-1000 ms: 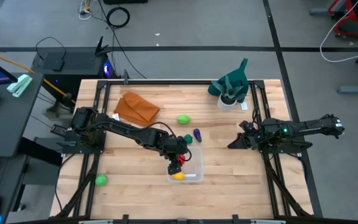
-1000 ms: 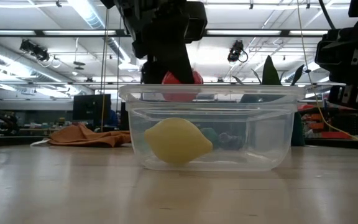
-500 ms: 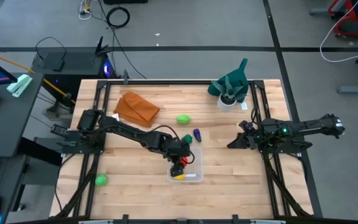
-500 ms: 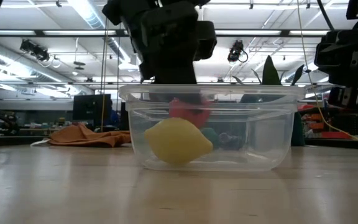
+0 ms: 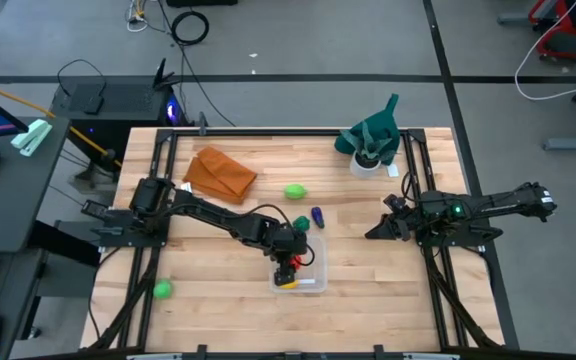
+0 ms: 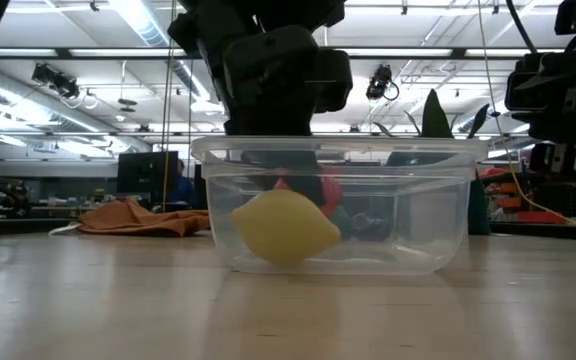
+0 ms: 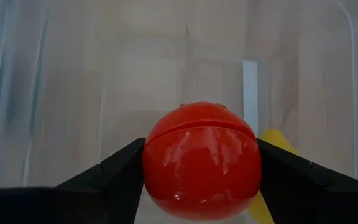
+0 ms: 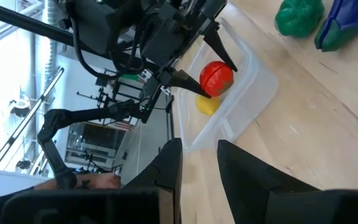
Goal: Pick and placing Produce into tupperware
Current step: Put the tomato into the transparent bin, then put the pear into the transparent bin
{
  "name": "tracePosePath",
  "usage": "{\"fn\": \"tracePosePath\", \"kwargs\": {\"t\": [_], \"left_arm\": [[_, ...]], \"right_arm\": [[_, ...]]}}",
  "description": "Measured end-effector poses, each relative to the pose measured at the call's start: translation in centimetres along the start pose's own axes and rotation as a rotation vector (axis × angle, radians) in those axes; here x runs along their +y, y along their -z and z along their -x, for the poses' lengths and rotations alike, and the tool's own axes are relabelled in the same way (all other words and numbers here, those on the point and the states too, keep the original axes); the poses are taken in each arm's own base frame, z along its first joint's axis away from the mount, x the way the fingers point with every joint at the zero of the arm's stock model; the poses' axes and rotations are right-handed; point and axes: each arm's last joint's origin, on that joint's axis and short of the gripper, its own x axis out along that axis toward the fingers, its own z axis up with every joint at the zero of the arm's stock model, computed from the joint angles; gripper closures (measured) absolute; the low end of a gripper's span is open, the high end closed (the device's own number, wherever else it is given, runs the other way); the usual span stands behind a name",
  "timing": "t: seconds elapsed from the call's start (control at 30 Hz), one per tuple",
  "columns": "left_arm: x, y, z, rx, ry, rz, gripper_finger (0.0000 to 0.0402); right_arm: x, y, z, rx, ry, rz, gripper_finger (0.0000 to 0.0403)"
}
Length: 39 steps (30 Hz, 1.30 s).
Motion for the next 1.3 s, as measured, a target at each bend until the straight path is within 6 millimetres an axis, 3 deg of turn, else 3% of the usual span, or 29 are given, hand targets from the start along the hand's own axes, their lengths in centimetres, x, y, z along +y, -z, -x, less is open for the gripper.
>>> {"fn": "tracePosePath", "kwargs": {"t": [0.17, 0.43, 0.87, 1.03, 1.3], "left_arm": [[0.0, 0.0, 0.0, -0.001, 0.0, 0.0, 0.013], [0.0, 0.0, 0.0, -0.003, 0.001, 0.007, 0.0098], [-0.1, -0.4, 0.2, -0.01, 0.001, 0.015, 0.0104], [-0.9, -2.4, 1.7, -0.043, 0.0, -0.009, 0.0104], [-2.2, -5.8, 6.4, -0.011, -0.051, -0.037, 0.0104]], "right_arm": [[0.0, 0.0, 0.0, 0.001, -0.001, 0.0, 0.0334], [0.0, 0.0, 0.0, 0.003, -0.003, -0.003, 0.0334], [0.0, 0.0, 0.0, 0.01, -0.006, -0.015, 0.0334], [0.0, 0.0, 0.0, 0.01, -0.006, -0.015, 0.0334], [0.0, 0.0, 0.0, 0.012, -0.006, -0.014, 0.0334]]}}
